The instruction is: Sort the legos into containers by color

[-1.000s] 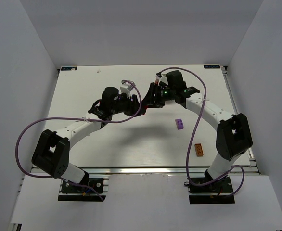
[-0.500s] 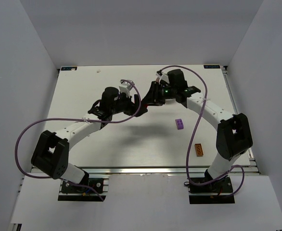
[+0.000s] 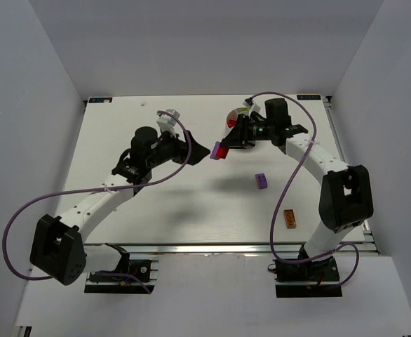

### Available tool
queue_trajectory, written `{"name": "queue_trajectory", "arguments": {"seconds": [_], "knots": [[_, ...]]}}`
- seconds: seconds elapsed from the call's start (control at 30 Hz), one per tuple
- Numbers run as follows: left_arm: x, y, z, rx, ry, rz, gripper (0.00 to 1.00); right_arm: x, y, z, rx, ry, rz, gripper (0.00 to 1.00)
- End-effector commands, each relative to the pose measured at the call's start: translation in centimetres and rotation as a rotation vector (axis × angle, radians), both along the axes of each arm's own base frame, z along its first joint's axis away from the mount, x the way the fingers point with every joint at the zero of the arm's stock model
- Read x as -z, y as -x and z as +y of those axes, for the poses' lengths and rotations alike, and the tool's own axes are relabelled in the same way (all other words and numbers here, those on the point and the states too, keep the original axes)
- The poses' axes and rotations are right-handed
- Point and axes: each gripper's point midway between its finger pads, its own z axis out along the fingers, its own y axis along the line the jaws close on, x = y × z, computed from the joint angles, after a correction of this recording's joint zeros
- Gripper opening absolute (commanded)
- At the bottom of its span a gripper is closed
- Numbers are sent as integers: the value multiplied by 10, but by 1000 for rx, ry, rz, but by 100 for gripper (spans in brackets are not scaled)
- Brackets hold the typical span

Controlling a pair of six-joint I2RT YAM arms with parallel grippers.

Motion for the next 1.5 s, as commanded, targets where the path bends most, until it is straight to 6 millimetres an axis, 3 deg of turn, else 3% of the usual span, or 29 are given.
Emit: {"name": "queue_trajectory", "arguments": {"seconds": [0.0, 0.07, 0.13, 0.17, 0.4, 0.57, 0.73, 0.87, 1.47], "knots": [[-18, -6, 12, -57, 139, 73, 98, -42, 16, -7, -178, -97, -236, 0], [-28, -9, 5, -15, 209, 104, 98, -49, 29, -11, -249, -129, -298, 0], [-37, 2, -7, 86, 256, 100, 98, -59, 34, -17, -315, -155, -422, 0], [-52, 4, -12, 127, 308, 63, 97, -61, 45, -17, -373, -192, -434, 0], [-56, 30, -33, 380, 389, 93, 84, -84, 71, -19, -524, -289, -620, 0], [-69, 48, -35, 475, 460, 49, 83, -91, 78, -20, -555, -329, -602, 0], [-67, 52, -36, 502, 468, 58, 82, -101, 89, -20, -607, -371, -609, 0], [-82, 63, -36, 560, 522, 13, 81, -104, 93, -15, -626, -380, -612, 0], [-63, 63, -50, 594, 450, 82, 69, -109, 95, 0, -632, -387, -611, 0]]}}
